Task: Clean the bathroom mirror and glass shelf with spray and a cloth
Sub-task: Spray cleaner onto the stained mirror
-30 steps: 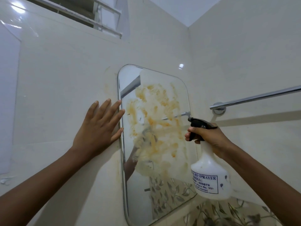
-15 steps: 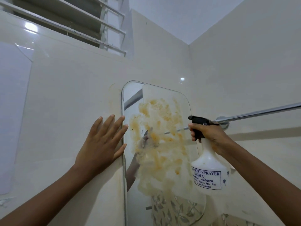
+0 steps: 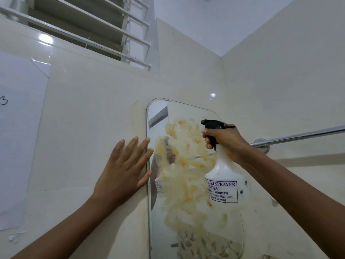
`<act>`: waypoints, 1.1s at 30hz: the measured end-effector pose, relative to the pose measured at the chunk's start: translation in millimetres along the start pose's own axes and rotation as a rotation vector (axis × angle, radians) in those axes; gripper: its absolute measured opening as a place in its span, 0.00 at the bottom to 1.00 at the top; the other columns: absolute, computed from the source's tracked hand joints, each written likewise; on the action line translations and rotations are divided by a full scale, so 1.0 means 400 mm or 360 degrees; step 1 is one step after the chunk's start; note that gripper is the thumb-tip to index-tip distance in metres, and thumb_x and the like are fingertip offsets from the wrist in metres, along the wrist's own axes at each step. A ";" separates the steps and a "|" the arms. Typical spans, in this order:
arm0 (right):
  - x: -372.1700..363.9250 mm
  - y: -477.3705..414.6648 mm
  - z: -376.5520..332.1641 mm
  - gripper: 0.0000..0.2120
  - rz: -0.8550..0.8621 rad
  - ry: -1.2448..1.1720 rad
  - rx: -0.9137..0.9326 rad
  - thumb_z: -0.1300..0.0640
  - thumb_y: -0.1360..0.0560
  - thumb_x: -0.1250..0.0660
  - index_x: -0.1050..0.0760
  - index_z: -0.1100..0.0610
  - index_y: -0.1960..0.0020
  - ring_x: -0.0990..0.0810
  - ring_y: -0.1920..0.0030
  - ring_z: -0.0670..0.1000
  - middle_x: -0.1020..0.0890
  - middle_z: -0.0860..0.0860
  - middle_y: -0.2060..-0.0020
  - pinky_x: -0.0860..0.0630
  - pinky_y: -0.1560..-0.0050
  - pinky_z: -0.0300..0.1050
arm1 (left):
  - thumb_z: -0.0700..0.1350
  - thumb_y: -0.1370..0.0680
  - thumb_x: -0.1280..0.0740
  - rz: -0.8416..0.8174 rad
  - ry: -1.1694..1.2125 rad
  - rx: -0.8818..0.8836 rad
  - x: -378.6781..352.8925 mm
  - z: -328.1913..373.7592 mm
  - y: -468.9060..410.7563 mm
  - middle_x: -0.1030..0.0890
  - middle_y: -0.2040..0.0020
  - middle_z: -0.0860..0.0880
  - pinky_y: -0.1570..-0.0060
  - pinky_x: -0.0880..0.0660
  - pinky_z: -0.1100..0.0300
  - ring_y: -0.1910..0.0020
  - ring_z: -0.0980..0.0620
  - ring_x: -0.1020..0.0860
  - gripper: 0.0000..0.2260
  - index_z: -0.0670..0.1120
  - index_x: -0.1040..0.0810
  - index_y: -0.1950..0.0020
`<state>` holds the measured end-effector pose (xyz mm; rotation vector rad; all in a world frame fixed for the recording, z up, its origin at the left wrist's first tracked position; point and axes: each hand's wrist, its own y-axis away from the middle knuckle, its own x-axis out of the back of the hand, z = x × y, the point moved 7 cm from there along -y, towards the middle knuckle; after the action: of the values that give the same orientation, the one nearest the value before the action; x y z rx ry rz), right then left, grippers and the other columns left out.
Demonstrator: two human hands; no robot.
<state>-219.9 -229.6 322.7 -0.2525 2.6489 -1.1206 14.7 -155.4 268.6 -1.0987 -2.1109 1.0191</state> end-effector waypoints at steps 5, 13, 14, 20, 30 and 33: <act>-0.021 -0.002 0.031 0.04 -0.0199 0.0162 -0.0223 0.66 0.26 0.35 0.26 0.65 0.51 0.20 0.70 0.53 0.21 0.59 0.66 0.28 0.72 0.38 | 0.57 0.22 0.50 0.0005 -0.0018 0.0002 -0.001 0.001 0.003 0.35 0.27 0.42 0.33 0.39 0.40 0.29 0.38 0.35 0.26 0.44 0.33 0.29; 0.247 -0.048 0.079 0.02 0.0727 0.0147 -0.0044 0.64 0.27 0.34 0.25 0.60 0.55 0.32 0.84 0.43 0.28 0.55 0.72 0.34 0.82 0.34 | 0.57 0.22 0.50 0.0013 -0.0050 0.0006 -0.003 0.001 0.000 0.36 0.26 0.42 0.32 0.39 0.40 0.29 0.39 0.35 0.26 0.44 0.34 0.29; 0.261 -0.047 0.095 0.01 0.0707 0.0219 -0.0094 0.64 0.26 0.34 0.25 0.60 0.56 0.32 0.84 0.43 0.27 0.54 0.72 0.34 0.82 0.34 | 0.57 0.22 0.50 0.0011 -0.0051 0.0009 -0.005 0.001 0.000 0.36 0.26 0.42 0.32 0.39 0.40 0.29 0.39 0.35 0.26 0.44 0.34 0.29; 0.160 0.058 0.135 0.02 -0.0083 0.0696 -0.0314 0.62 0.27 0.32 0.22 0.61 0.56 0.18 0.71 0.54 0.18 0.61 0.65 0.28 0.71 0.39 | 0.57 0.21 0.50 0.0011 -0.0067 0.0003 -0.005 0.004 0.004 0.35 0.26 0.42 0.32 0.40 0.40 0.29 0.39 0.36 0.26 0.44 0.34 0.28; 0.056 0.208 0.140 0.11 -0.0391 0.0530 -0.0345 0.55 0.26 0.32 0.22 0.61 0.62 0.19 0.72 0.53 0.19 0.58 0.72 0.30 0.73 0.38 | 0.57 0.22 0.51 0.0015 -0.0070 0.0000 0.002 0.001 0.002 0.35 0.27 0.41 0.32 0.41 0.41 0.29 0.38 0.36 0.27 0.44 0.35 0.28; 0.100 0.240 0.178 0.12 -0.0423 0.0555 -0.0489 0.53 0.28 0.31 0.21 0.63 0.59 0.17 0.64 0.57 0.17 0.63 0.65 0.29 0.65 0.43 | 0.57 0.22 0.50 0.0029 -0.0074 -0.0003 0.003 0.003 0.005 0.35 0.27 0.42 0.32 0.41 0.41 0.29 0.39 0.36 0.26 0.44 0.35 0.29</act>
<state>-242.4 -222.1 198.8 -0.5236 3.1752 -0.8875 14.0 -153.9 266.6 -1.1070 -2.1425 1.0612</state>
